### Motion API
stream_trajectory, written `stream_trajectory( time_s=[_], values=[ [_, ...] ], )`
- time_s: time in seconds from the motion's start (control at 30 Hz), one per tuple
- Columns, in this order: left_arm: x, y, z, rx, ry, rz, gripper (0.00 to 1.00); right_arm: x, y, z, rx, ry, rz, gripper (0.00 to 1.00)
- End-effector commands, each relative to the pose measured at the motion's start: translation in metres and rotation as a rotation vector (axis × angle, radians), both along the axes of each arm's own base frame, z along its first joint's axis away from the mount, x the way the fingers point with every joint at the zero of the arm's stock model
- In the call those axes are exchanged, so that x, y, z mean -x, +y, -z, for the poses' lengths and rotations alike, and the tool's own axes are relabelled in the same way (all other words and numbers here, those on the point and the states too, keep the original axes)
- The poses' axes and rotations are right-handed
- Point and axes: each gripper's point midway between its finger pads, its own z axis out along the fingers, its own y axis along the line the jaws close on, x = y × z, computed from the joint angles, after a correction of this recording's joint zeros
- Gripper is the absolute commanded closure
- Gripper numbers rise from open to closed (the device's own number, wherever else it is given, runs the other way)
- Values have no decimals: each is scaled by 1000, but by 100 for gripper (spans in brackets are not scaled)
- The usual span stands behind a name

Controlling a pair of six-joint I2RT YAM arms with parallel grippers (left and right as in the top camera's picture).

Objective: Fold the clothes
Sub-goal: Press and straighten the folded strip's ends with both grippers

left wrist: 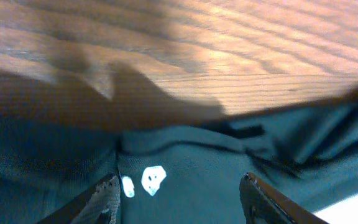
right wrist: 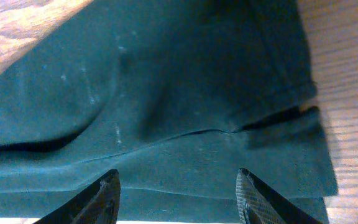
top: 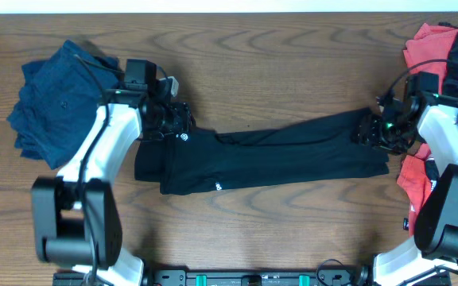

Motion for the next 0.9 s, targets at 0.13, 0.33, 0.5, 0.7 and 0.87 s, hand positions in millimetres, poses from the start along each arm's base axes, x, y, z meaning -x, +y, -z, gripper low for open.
stream_trajectory(
  time_s=[0.13,0.33,0.5,0.7,0.87],
  values=[
    [7,2,37,-15,97,0,37,0,6,-4,1,-21,-35,42],
    [8,-1,35,3,98,4,86,0,1,-2,31,-14,-31,42],
    [11,-1,35,3,110,4,94,1,-1,-2,45,-11,-30,42],
    [35,4,14,-9,165,-3,94,1,-3,-1,57,-10,-29,42],
    [52,14,-20,-19,153,-42,94,1,-6,-1,73,-6,-27,41]
  ],
)
